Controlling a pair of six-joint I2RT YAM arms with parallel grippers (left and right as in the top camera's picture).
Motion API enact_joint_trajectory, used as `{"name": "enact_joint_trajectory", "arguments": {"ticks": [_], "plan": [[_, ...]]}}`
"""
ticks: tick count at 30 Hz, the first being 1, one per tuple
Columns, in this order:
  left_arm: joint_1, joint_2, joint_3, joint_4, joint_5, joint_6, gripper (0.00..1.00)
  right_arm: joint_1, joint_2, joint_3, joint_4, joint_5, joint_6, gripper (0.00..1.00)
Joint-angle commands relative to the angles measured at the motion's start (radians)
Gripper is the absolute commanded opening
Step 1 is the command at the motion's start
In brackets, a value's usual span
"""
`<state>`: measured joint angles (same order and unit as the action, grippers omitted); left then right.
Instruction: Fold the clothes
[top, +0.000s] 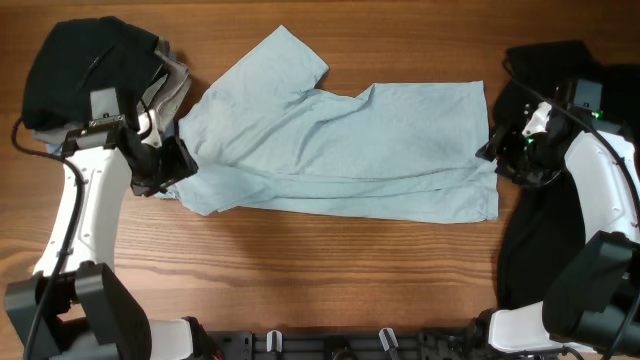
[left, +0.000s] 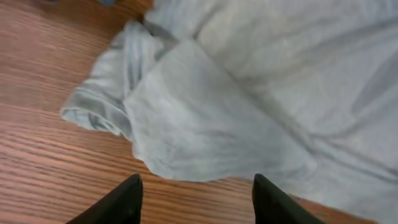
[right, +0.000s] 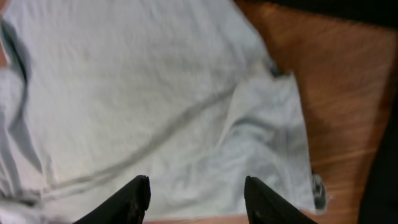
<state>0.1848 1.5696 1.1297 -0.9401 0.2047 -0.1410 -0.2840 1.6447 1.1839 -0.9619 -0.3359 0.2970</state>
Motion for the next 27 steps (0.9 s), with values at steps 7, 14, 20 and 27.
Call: {"name": "enact_joint_trajectory", "arguments": {"ticks": [7, 14, 20, 27], "plan": [[-0.026, 0.168, 0.000, -0.101, -0.044, 0.017, 0.45, 0.061, 0.011, -0.015, -0.064, -0.050, -0.088, 0.56], [-0.026, 0.196, 0.000, -0.097, -0.038, 0.019, 0.50, 0.074, 0.015, -0.015, -0.023, -0.050, -0.085, 0.63], [-0.026, 0.196, 0.000, -0.090, -0.038, 0.022, 0.45, 0.074, 0.015, -0.015, 0.002, -0.051, -0.086, 0.65], [-0.026, 0.189, 0.000, -0.135, -0.030, 0.035, 0.17, 0.074, 0.006, -0.015, -0.003, -0.092, -0.147, 0.57]]}}
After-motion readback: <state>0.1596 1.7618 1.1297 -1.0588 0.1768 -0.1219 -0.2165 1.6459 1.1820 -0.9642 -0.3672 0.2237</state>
